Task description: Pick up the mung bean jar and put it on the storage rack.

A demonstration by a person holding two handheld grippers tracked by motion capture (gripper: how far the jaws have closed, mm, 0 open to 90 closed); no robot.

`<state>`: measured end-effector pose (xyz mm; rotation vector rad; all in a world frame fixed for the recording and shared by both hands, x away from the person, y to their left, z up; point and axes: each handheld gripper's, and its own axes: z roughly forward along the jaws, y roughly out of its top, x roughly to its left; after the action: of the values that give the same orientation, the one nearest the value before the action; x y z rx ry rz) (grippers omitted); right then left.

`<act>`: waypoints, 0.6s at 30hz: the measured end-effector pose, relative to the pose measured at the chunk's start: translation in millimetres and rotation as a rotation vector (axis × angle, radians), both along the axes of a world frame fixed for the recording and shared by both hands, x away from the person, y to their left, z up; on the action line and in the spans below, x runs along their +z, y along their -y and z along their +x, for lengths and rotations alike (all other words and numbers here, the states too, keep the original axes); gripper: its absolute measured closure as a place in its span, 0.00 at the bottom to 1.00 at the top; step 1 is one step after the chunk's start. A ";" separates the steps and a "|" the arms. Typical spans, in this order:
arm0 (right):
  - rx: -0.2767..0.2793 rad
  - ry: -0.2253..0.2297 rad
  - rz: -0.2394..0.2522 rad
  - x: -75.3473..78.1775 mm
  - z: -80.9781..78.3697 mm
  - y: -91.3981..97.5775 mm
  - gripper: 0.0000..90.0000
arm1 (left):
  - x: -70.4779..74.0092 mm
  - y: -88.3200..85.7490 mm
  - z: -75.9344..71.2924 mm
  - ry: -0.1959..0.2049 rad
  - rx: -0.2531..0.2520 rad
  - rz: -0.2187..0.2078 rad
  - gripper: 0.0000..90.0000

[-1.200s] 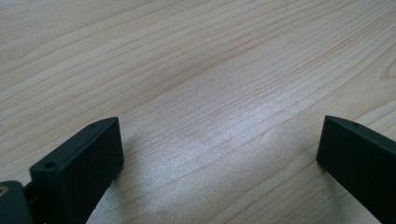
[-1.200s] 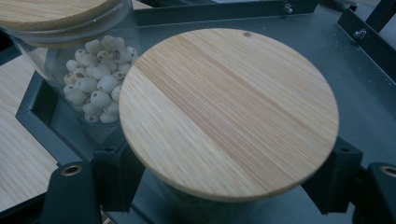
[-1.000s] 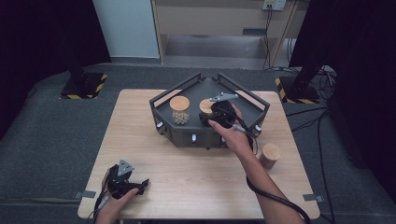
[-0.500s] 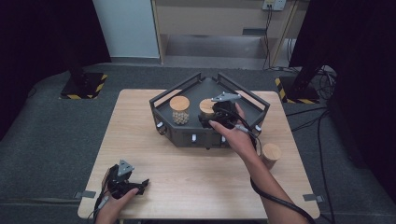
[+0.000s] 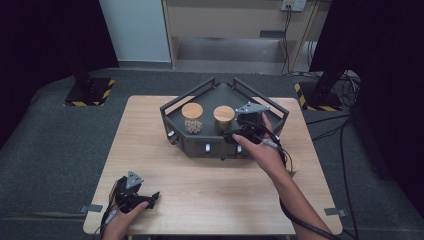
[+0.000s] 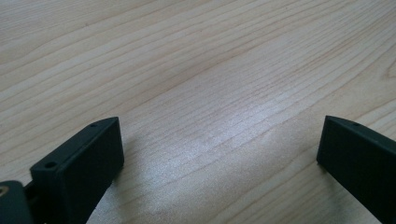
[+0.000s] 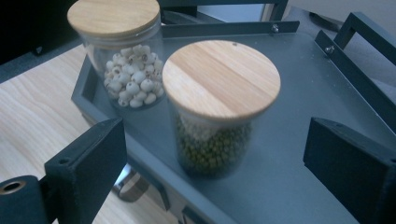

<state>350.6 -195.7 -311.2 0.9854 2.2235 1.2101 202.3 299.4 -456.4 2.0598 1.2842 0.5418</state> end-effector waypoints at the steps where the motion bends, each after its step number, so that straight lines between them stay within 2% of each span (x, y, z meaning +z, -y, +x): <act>1: -0.001 0.001 -0.002 0.5 -2.0 1.9 0.07 | 0.0 0.0 0.0 0.000 0.000 0.000 0.00; 18: 0.019 -0.024 -0.013 -0.6 -16.3 21.9 0.06 | 0.0 0.0 0.0 0.000 0.000 0.000 0.00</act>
<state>334.3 -217.6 -311.8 0.9805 2.2614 1.1962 202.3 299.4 -456.5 2.0598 1.2841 0.5421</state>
